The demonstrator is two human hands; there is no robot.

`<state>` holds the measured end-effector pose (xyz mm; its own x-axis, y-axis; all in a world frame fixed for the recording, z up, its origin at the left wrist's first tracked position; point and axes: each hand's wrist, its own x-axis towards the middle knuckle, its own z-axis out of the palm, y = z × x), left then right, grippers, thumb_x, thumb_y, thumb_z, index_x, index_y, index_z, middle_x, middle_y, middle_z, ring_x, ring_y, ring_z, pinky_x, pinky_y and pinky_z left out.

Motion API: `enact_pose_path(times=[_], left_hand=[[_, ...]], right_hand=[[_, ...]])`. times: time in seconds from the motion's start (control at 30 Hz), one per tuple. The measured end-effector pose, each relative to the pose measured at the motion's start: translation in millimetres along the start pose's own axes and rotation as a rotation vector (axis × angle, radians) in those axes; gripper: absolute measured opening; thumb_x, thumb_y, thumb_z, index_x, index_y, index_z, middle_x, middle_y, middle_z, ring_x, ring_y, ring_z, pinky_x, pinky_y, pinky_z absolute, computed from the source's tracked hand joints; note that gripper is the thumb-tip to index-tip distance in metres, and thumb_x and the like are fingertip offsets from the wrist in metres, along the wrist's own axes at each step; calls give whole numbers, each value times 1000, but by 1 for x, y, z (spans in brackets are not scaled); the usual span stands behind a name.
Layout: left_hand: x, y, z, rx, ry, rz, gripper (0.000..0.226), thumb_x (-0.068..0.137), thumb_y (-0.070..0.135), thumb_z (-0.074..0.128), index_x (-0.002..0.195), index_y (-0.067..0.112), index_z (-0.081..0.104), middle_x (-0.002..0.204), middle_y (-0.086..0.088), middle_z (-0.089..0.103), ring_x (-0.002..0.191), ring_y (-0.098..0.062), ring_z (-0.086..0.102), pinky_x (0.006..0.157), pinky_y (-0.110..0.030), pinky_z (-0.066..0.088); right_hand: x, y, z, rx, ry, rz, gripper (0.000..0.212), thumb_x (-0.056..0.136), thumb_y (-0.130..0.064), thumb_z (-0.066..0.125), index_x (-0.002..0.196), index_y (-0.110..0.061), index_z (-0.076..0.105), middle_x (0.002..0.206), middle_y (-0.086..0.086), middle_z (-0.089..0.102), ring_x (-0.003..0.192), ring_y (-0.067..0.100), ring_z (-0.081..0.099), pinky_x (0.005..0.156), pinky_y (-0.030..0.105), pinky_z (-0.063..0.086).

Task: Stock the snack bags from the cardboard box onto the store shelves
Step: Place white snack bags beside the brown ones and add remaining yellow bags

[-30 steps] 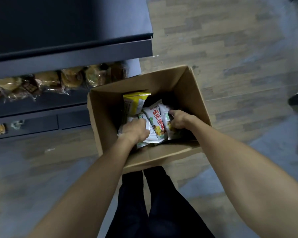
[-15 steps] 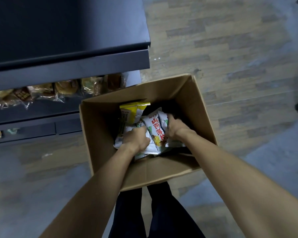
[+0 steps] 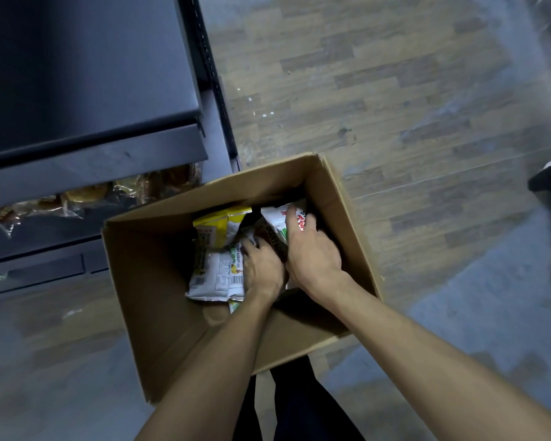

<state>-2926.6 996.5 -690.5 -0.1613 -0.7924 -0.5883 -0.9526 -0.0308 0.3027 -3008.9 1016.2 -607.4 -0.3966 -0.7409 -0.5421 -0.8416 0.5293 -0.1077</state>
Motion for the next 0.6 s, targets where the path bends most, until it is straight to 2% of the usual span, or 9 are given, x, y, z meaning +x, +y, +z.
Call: enact_pose_path(times=[0.03, 0.1, 0.17, 0.23, 0.33, 0.4, 0.47, 0.6], left_hand=[[2, 1, 1, -22, 5, -17, 43, 94, 11, 41, 136, 2, 35, 131, -21, 36, 109, -43, 53, 87, -48, 44], [3, 0, -3, -91, -47, -33, 45, 90, 16, 52, 132, 6, 40, 132, -19, 35, 108, -42, 53, 87, -45, 45], [5, -7, -11, -163, -102, -41, 59, 79, 22, 70, 131, 14, 44, 132, -16, 36, 109, -39, 53, 88, -40, 45], [5, -16, -20, -200, -123, -9, 71, 67, 28, 81, 130, 21, 47, 128, -15, 46, 111, -35, 54, 89, -37, 46], [-4, -30, -34, -212, -116, 72, 79, 59, 35, 85, 130, 27, 52, 118, -5, 63, 109, -28, 59, 88, -37, 50], [-17, -36, -50, -213, -103, 65, 82, 60, 32, 85, 135, 33, 50, 118, -3, 63, 110, -26, 59, 91, -37, 50], [-30, -43, -66, -126, -73, 70, 81, 65, 27, 82, 138, 35, 47, 118, -7, 57, 109, -29, 57, 91, -38, 49], [-46, -63, -83, 252, -17, 143, 76, 80, 34, 73, 146, 31, 35, 125, -11, 46, 109, -30, 53, 88, -38, 47]], right_hand=[[-1, 0, 0, 4, -4, -3, 77, 93, -10, 49, 155, -13, 4, 148, 19, 28, 107, 32, 61, 81, 38, 48], [-1, 1, 1, 8, -11, -8, 82, 91, -11, 55, 155, -13, 3, 149, 19, 28, 107, 32, 61, 81, 38, 48], [-1, 1, 2, -1, -13, -18, 88, 88, -13, 61, 155, -13, 3, 149, 19, 27, 106, 32, 62, 80, 37, 48], [-2, -1, 1, 2, -21, -33, 89, 89, -13, 61, 155, -13, 2, 150, 20, 26, 105, 32, 63, 81, 37, 47], [-3, -5, -1, 22, -35, -37, 88, 87, -9, 59, 155, -13, 3, 150, 21, 25, 106, 32, 63, 81, 36, 46], [-3, -7, -1, 25, -31, -37, 84, 88, -10, 55, 154, -13, 4, 150, 21, 26, 106, 32, 63, 82, 35, 46], [-4, -8, 1, 34, -34, -33, 78, 90, -10, 51, 154, -12, 5, 149, 21, 27, 108, 33, 62, 83, 36, 46], [2, -14, 11, 74, -66, -9, 74, 94, -13, 51, 153, -11, 7, 150, 20, 25, 113, 34, 60, 89, 38, 46]])
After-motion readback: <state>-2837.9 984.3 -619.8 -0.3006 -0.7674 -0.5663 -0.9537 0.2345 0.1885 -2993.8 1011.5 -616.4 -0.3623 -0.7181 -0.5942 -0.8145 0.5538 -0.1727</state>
